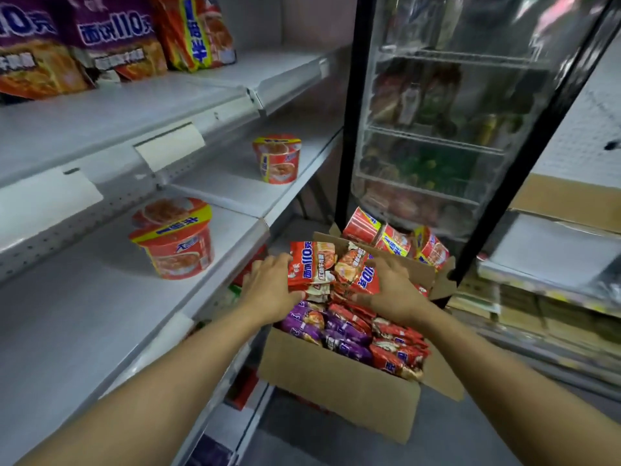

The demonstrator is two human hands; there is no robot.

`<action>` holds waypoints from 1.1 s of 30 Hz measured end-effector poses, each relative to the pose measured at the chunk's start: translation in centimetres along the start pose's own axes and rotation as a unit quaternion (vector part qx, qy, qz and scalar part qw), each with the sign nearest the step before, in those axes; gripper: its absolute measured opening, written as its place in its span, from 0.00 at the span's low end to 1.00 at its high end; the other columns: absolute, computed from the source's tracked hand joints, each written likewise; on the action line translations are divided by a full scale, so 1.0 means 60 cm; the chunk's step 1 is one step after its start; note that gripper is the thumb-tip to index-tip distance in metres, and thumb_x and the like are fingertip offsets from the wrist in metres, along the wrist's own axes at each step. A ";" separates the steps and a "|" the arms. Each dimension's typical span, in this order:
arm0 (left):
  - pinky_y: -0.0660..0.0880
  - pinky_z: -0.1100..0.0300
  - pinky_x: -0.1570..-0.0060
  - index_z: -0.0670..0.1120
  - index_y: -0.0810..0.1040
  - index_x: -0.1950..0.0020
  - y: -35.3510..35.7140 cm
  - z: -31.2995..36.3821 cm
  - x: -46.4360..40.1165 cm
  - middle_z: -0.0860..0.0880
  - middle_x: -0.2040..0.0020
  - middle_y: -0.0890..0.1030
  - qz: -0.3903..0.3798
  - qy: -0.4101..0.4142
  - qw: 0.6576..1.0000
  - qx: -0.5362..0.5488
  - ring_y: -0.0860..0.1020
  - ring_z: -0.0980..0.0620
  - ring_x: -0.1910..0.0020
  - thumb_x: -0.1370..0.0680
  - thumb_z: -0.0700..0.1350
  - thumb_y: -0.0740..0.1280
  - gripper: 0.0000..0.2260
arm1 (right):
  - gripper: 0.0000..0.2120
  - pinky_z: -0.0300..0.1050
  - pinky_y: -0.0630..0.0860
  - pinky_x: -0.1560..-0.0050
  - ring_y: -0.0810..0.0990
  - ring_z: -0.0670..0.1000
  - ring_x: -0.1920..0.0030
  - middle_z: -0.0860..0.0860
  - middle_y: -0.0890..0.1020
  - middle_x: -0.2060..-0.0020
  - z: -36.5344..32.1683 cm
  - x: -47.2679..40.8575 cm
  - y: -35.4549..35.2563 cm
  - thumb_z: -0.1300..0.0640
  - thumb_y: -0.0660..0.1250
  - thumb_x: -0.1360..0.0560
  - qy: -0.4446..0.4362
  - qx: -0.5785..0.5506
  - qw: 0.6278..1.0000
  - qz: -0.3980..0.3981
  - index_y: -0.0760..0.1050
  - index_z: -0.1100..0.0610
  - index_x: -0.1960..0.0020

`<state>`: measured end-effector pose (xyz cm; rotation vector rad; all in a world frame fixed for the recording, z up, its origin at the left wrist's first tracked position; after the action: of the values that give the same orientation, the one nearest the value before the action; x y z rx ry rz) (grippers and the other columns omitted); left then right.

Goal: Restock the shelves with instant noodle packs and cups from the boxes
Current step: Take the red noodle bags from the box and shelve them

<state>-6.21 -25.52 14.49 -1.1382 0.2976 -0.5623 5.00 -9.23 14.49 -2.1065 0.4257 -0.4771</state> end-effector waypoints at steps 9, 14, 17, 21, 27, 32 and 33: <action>0.69 0.48 0.36 0.50 0.66 0.31 0.105 -0.019 -0.142 0.49 0.35 0.73 -0.064 -0.009 0.997 0.029 0.70 0.46 0.36 0.28 0.55 0.72 0.29 | 0.36 0.52 0.61 0.31 0.59 0.57 0.28 0.55 0.60 0.28 0.096 -0.091 0.029 0.47 0.70 0.26 0.089 -0.023 0.996 -0.009 0.57 0.53 0.25; 0.69 0.46 0.36 0.48 0.65 0.31 0.157 -0.027 -0.191 0.48 0.35 0.74 -0.091 -0.032 0.993 0.071 0.71 0.45 0.36 0.27 0.53 0.72 0.28 | 0.34 0.50 0.63 0.33 0.60 0.56 0.28 0.53 0.59 0.27 0.141 -0.130 0.040 0.46 0.69 0.26 0.117 -0.015 0.993 -0.013 0.57 0.52 0.26; 0.70 0.47 0.37 0.47 0.66 0.31 0.187 -0.036 -0.212 0.48 0.34 0.74 -0.103 -0.056 0.989 0.088 0.72 0.45 0.36 0.26 0.53 0.71 0.28 | 0.33 0.52 0.62 0.31 0.59 0.57 0.28 0.56 0.61 0.29 0.168 -0.168 0.057 0.48 0.70 0.26 0.127 -0.043 0.991 -0.020 0.58 0.53 0.27; 0.72 0.52 0.40 0.45 0.67 0.31 0.236 -0.058 -0.245 0.47 0.35 0.75 -0.114 -0.110 0.976 0.148 0.74 0.46 0.37 0.25 0.50 0.71 0.25 | 0.34 0.56 0.63 0.30 0.60 0.59 0.29 0.57 0.61 0.29 0.199 -0.230 0.087 0.50 0.71 0.27 0.126 -0.069 0.989 -0.038 0.59 0.55 0.27; 0.74 0.57 0.49 0.41 0.72 0.35 0.333 -0.093 -0.300 0.46 0.42 0.77 -0.132 -0.226 0.926 0.271 0.77 0.46 0.45 0.23 0.45 0.68 0.18 | 0.34 0.54 0.61 0.31 0.59 0.58 0.28 0.57 0.62 0.28 0.244 -0.332 0.113 0.51 0.70 0.26 0.098 -0.073 0.991 -0.047 0.59 0.56 0.26; 0.70 0.51 0.39 0.42 0.73 0.34 0.423 -0.124 -0.344 0.45 0.39 0.78 -0.089 -0.363 0.834 0.407 0.76 0.43 0.40 0.25 0.50 0.71 0.22 | 0.33 0.54 0.62 0.32 0.60 0.58 0.28 0.58 0.64 0.29 0.288 -0.401 0.132 0.52 0.71 0.26 0.083 -0.074 0.993 -0.051 0.60 0.58 0.27; 0.70 0.51 0.40 0.42 0.72 0.33 0.444 -0.136 -0.349 0.45 0.37 0.77 -0.069 -0.399 0.806 0.432 0.75 0.42 0.39 0.26 0.52 0.71 0.25 | 0.33 0.54 0.63 0.32 0.60 0.58 0.29 0.58 0.64 0.29 0.297 -0.412 0.136 0.52 0.71 0.26 0.083 -0.077 0.992 -0.052 0.60 0.58 0.27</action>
<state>-20.34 -11.96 -14.32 -0.4081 -0.7324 -0.2356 -8.74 10.62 -5.82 -2.2541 0.4611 -0.7044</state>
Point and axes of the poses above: each hand's wrist, its own x-axis away from the middle knuckle, its own y-axis out of the palm, z = x × y, the point moved 9 cm from there along -x, towards the middle knuckle
